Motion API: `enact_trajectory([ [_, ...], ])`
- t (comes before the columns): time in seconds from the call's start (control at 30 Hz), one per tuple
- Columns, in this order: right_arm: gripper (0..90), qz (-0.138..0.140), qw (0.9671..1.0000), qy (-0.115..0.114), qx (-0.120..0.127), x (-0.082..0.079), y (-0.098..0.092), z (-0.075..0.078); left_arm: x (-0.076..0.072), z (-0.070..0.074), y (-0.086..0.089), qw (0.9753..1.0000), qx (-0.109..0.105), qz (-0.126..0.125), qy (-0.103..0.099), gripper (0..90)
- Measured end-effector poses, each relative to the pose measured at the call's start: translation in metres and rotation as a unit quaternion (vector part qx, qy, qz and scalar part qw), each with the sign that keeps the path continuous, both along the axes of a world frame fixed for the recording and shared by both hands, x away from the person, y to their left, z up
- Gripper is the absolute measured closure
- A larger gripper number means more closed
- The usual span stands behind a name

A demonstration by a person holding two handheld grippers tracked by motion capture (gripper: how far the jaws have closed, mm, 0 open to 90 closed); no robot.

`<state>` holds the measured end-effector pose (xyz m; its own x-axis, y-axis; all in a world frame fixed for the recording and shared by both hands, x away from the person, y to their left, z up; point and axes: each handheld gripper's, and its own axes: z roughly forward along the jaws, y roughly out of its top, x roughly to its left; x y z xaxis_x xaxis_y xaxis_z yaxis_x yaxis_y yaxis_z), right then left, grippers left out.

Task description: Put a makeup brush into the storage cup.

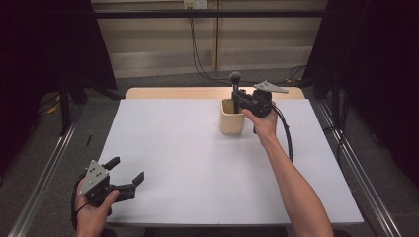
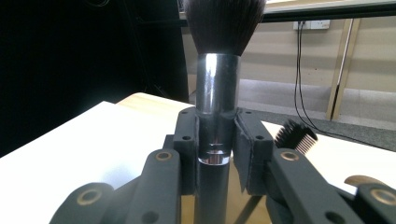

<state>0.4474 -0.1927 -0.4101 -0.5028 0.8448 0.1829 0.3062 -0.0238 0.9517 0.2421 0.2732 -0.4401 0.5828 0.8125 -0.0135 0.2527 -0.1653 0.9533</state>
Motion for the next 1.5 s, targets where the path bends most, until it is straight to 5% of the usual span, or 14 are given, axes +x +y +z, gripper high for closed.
enact_trajectory([
  [1.13,72.5,-0.005,0.9995,0.032,-0.001,-0.011,-0.005,-0.019,0.0,0.0,0.0,1.0,0.001,-0.003,0.001,2.6],
  [1.5,50.7,-0.009,0.9994,0.032,0.009,-0.015,-0.008,-0.015,0.0,0.0,-0.001,1.0,0.0,-0.005,0.002,2.6],
])
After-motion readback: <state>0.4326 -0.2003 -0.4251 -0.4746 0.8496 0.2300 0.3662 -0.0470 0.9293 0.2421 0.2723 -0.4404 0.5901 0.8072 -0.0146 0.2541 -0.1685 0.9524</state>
